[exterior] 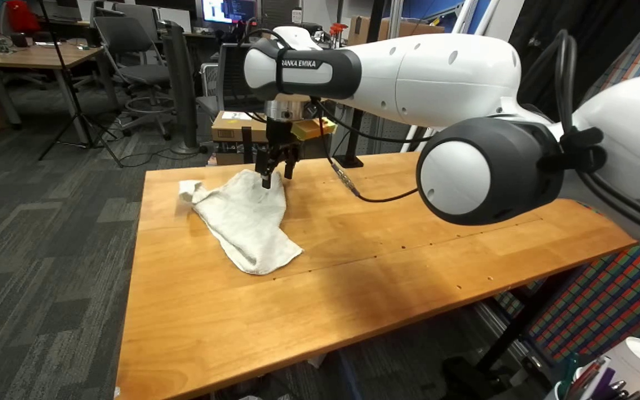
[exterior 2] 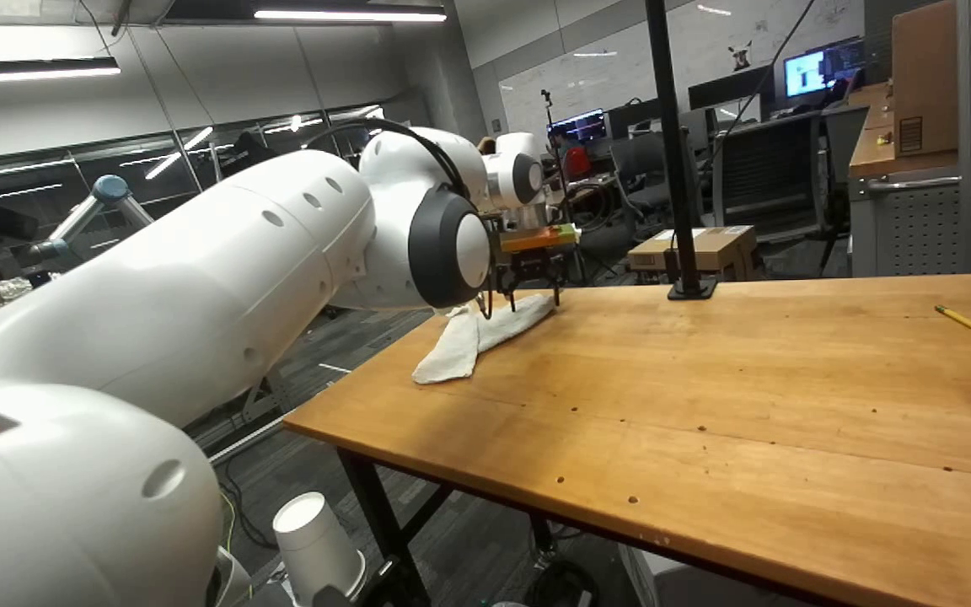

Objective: Fold the white towel on the table.

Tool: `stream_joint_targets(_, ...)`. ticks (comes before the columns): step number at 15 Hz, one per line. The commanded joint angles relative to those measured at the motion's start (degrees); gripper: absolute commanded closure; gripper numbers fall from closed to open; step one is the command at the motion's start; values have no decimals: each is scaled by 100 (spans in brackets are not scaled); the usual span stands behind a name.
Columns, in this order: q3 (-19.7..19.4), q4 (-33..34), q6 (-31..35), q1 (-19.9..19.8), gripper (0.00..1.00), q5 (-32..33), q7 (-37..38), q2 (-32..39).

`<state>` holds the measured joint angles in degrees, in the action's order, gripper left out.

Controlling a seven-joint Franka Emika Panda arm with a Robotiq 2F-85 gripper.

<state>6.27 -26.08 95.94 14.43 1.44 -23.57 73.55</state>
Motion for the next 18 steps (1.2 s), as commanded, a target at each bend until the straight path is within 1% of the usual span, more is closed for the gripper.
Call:
stream_joint_targets(1,-17,116,57,37,0,2,59,83)
stream_joint_targets(2,-21,115,51,42,0,5,69,92)
stream_joint_targets(3,-23,114,42,46,8,8,70,98)
stream_joint_targets(4,-29,113,37,51,28,15,70,103)
stream_joint_targets(5,-35,114,27,55,34,21,74,105)
stream_joint_targets(6,-39,115,20,57,44,24,77,106)
stream_joint_targets(10,-67,92,2,54,74,52,62,58)
stream_joint_targets(11,-75,62,-1,52,84,58,60,27)
stream_joint_targets(13,-87,25,-25,53,97,71,38,-27)
stream_joint_targets(14,-89,23,-42,55,100,77,29,-54)
stream_joint_targets(18,-135,-4,-67,74,99,129,72,-248)
